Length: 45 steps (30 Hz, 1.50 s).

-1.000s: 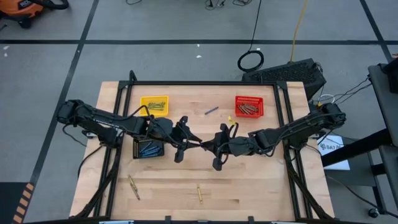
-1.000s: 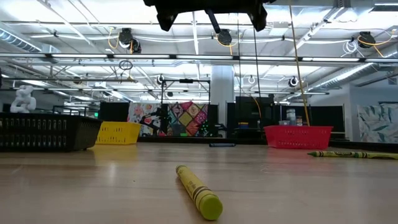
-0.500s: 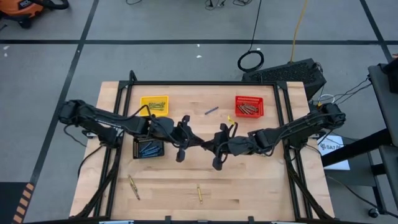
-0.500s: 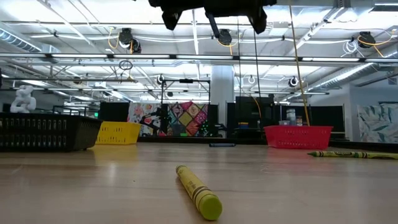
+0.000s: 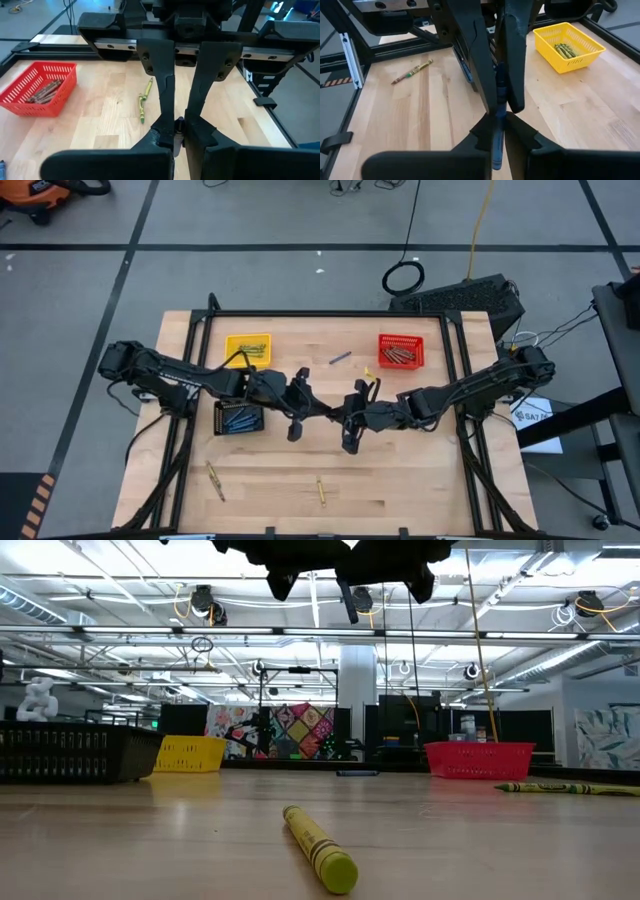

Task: Sort crayons
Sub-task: Put the blue crayon into the black bin

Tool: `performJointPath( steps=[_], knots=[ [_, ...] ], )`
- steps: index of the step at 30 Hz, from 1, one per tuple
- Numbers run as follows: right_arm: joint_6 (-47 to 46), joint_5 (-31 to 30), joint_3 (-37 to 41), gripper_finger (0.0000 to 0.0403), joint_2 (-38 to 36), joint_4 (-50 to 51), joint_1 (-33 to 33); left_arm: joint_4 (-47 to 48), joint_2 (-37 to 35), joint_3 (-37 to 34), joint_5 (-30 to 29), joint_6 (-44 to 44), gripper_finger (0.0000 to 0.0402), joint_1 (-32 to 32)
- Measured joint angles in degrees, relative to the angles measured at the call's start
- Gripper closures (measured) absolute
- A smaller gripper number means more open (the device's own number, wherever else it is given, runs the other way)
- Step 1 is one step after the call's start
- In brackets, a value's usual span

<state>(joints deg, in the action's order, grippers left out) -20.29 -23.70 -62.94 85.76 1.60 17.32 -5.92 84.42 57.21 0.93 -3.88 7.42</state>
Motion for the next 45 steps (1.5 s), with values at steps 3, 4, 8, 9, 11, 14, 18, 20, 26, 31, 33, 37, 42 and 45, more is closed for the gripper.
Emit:
performJointPath(
  steps=[3, 4, 8, 9, 11, 14, 18, 20, 26, 31, 33, 37, 42, 45],
  knots=[
    [-0.02, -0.04, -0.13, 0.0363, 0.0, -0.15, 0.0, 0.41, 0.09, -0.09, 0.09, 0.01, 0.0389, 0.0],
    [-0.02, -0.08, -0.13, 0.0356, 0.0, -0.17, 0.0, 0.6, 0.09, -0.09, 0.11, 0.16, 0.0389, 0.0],
    [-0.06, -0.07, -0.15, 0.0328, -0.05, -0.24, 0.0, 2.19, -0.54, -0.11, 0.1, 0.35, 0.0389, -0.02],
    [-0.07, -0.06, -0.2, 0.0323, -0.07, -0.21, 0.0, 3.37, -0.79, -0.11, 0.1, 0.39, 0.0389, -0.13],
    [-0.04, -0.11, -0.24, 0.0315, -0.13, 0.22, 0.0, 7.3, -1.59, -0.12, 0.11, 0.36, 0.0389, -0.58],
    [-0.04, -0.26, -0.43, 0.0308, -0.42, 0.14, 0.0, 14.55, -2.8, -0.44, 0.1, 0.07, 0.0389, -1.33],
    [-0.03, -0.22, -0.41, 0.0305, -0.37, 1.48, 0.0, 23.16, -5.41, -0.2, -0.5, -0.1, 0.0389, -1.62],
    [-0.02, -0.22, -0.39, 0.0305, -0.35, 1.63, 0.0, 28.89, -6.3, -0.26, -0.51, -0.12, 0.0389, -1.57],
    [-0.34, -0.17, -0.3, 0.0305, -0.28, 3.42, 0.0, 40.23, -8.68, -0.22, -0.55, -1.24, 0.0389, -1.57],
    [-0.44, -0.11, -0.3, 0.0305, -0.27, 4.46, 0.0, 51.17, -9.66, -0.1, -0.57, -3.59, 0.0389, -1.55],
    [-0.44, -0.09, -0.28, 0.0305, -0.25, 4.51, 0.0, 55.64, -9.92, -0.23, -0.55, -4.89, 0.0389, -1.48],
    [-0.39, -0.09, -0.26, 0.0305, -0.22, 4.72, 0.0, 59.75, -10.25, -0.13, 0.75, -6.38, 0.0389, -1.33],
    [-0.32, -0.11, -0.24, 0.0305, -0.22, 4.75, 0.0, 66.59, -10.34, -0.25, 2.03, -9.04, 0.0389, -0.59],
    [-1.17, -0.04, -0.22, 0.0305, -0.22, 5.3, 0.0, 68.25, -10.38, -1.54, 2.2, -11.12, 0.0389, 0.27]
  ],
)
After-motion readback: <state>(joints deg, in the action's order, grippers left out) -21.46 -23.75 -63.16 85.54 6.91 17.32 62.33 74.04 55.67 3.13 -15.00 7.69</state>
